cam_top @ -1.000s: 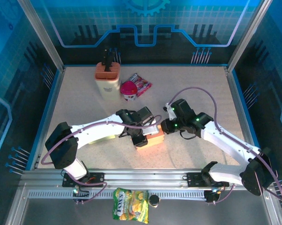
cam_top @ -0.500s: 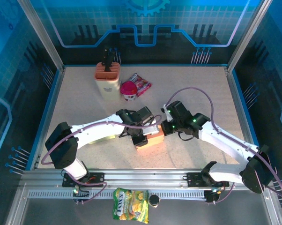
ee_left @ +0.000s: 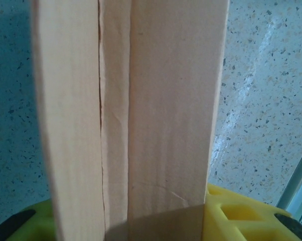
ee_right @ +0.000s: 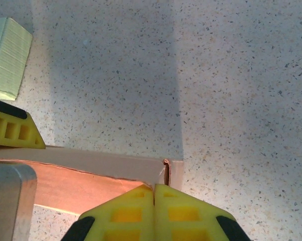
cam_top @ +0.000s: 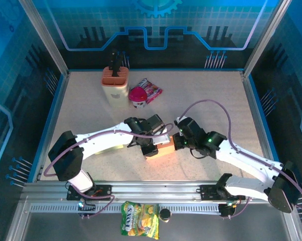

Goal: Fold the paper box

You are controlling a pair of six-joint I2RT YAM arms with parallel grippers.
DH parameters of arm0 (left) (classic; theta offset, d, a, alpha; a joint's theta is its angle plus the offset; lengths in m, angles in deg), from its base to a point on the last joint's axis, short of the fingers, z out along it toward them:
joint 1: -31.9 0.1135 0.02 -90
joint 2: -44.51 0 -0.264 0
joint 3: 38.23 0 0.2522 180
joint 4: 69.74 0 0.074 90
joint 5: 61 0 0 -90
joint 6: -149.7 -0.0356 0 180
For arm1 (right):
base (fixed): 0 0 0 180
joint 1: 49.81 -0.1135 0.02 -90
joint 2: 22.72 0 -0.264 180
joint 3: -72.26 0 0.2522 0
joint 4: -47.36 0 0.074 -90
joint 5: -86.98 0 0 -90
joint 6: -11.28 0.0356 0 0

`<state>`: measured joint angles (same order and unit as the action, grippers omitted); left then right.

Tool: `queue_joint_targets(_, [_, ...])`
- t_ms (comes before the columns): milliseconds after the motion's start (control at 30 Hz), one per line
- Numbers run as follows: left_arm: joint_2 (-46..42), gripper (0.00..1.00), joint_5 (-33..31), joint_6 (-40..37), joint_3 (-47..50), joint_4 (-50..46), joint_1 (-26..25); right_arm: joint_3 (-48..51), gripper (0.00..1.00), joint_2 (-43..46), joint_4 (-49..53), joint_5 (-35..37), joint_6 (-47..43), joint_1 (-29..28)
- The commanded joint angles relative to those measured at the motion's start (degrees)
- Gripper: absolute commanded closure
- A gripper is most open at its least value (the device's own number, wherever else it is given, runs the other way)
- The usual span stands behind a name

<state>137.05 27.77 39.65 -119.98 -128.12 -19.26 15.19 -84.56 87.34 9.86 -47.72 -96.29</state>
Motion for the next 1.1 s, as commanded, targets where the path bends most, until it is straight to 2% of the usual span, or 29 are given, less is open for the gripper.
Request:
queue_joint_targets(0, [-1.85,0.57,-2.23,0.04,0.62,2.19,1.03,1.68,1.00,2.06,-1.58,2.15,0.95,-1.90])
queue_joint_targets(100, [-2.51,0.51,-2.91,0.35,0.96,3.17,1.10,2.44,1.00,2.25,-1.96,3.42,0.92,-2.65])
queue_joint_targets(400, [-6.58,0.44,-2.02,1.51,3.42,6.28,1.23,3.87,1.00,2.54,-2.42,6.96,2.98,-4.38])
queue_joint_targets(1067, [-5.02,0.50,-0.25,2.26,4.09,7.15,1.22,-0.09,1.00,-0.38,0.56,8.96,12.98,-6.47])
